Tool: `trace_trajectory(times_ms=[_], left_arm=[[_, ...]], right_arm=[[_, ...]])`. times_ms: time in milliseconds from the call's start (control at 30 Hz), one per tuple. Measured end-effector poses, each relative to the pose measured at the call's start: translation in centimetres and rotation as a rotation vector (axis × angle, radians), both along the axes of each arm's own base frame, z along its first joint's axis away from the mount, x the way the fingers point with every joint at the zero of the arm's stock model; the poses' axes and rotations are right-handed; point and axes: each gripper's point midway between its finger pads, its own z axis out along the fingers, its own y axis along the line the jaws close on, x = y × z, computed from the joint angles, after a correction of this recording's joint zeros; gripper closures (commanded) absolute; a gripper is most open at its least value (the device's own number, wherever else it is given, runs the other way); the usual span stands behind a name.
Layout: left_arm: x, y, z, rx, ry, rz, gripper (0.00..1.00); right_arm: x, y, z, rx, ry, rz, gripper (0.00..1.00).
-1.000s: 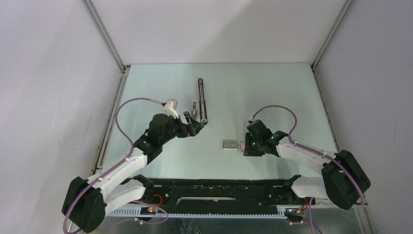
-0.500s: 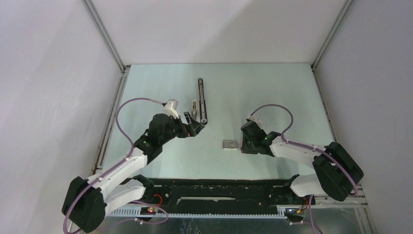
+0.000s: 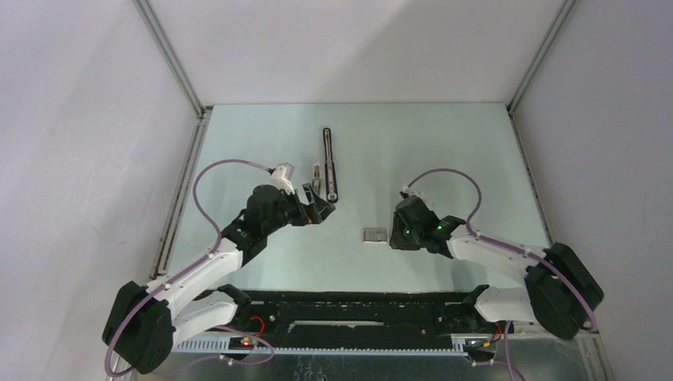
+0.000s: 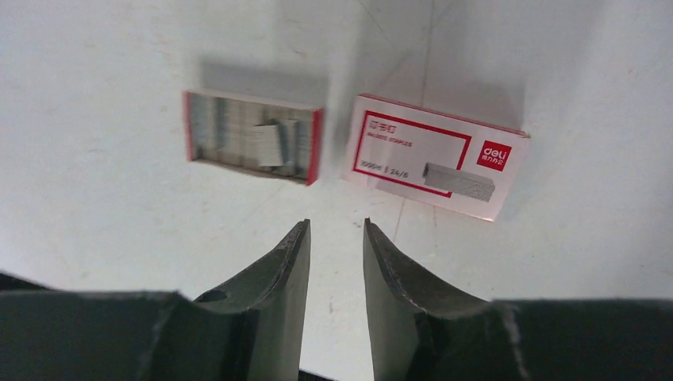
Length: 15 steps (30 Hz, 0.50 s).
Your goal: Unload the staples from the stapler
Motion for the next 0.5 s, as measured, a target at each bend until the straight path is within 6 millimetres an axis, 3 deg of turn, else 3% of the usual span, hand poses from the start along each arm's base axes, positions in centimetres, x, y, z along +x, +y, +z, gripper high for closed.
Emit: trace_trajectory(times_ms=[167, 267, 400, 500], left_arm=[[-0.6, -1.1, -1.1, 0.016, 0.026, -0.037, 0.05], [-1.2, -2.3, -1.6, 0.019, 0.033, -0.079, 0.08], [-1.8, -3.8, -2.1, 0.018, 0.036, -0.126, 0.09], [-2.2, -4.8, -2.6, 0.015, 0.041, -0.162, 0.1]], right_arm=[[1.0, 0.0, 4.1, 0.097, -0.107, 0.001, 0.56], [2.2, -1.5, 5.5, 0.124, -0.146, -0.054, 0.54], [3.1, -4.8, 4.7, 0.117, -0.129, -0.155, 0.45], [2.6, -6.6, 3.3, 0.096, -0.078, -0.202, 0.31]])
